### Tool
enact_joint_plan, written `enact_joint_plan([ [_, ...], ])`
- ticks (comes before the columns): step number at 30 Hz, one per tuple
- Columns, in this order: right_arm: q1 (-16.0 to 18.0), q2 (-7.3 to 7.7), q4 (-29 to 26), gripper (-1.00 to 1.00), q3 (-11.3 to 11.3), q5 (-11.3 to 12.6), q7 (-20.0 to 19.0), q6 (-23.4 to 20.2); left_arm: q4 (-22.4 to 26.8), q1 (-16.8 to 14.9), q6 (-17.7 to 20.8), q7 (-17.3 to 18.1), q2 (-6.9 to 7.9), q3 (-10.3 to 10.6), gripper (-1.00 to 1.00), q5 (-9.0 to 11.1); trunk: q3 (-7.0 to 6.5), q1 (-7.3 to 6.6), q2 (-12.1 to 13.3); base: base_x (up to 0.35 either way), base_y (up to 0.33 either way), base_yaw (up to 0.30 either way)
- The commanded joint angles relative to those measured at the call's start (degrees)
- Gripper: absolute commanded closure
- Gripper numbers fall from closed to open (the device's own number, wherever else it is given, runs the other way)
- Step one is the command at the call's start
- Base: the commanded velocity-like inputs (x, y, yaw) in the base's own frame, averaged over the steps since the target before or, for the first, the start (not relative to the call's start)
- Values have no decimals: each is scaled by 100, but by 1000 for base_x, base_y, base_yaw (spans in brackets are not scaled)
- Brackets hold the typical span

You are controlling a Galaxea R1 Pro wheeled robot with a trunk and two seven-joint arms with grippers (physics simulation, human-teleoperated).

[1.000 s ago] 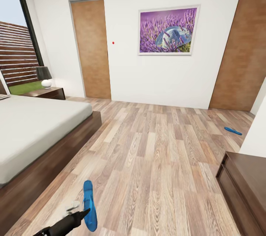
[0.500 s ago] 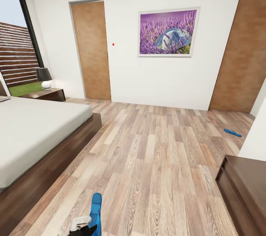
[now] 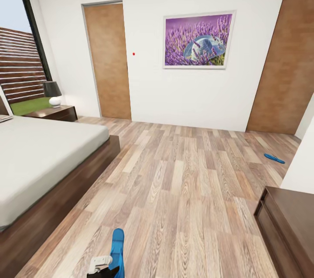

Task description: In the bedroom, move the book from the bed onto either nightstand, and place the two sandals side by side next to the bed.

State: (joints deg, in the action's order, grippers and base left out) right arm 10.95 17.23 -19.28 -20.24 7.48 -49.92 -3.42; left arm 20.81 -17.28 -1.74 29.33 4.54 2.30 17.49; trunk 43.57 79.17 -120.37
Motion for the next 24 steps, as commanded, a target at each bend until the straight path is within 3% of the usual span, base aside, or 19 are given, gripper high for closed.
enact_joint_plan([
  [1, 3, 0, 4, -100, -15, 32, -27, -36, -6, -3, -18, 11, 4, 25, 100, 26, -13, -24, 39, 0, 0, 0],
  [20, 3, 0, 4, -100, -42, 34, -27, -36, -24, -3, -11, 11, -31, 34, 100, 35, -354, -441, 801, 0, 0, 0],
  [24, 3, 0, 4, -100, -41, 34, -27, -36, -24, -3, -11, 11, -32, 34, 100, 35, -354, -441, 801, 0, 0, 0],
])
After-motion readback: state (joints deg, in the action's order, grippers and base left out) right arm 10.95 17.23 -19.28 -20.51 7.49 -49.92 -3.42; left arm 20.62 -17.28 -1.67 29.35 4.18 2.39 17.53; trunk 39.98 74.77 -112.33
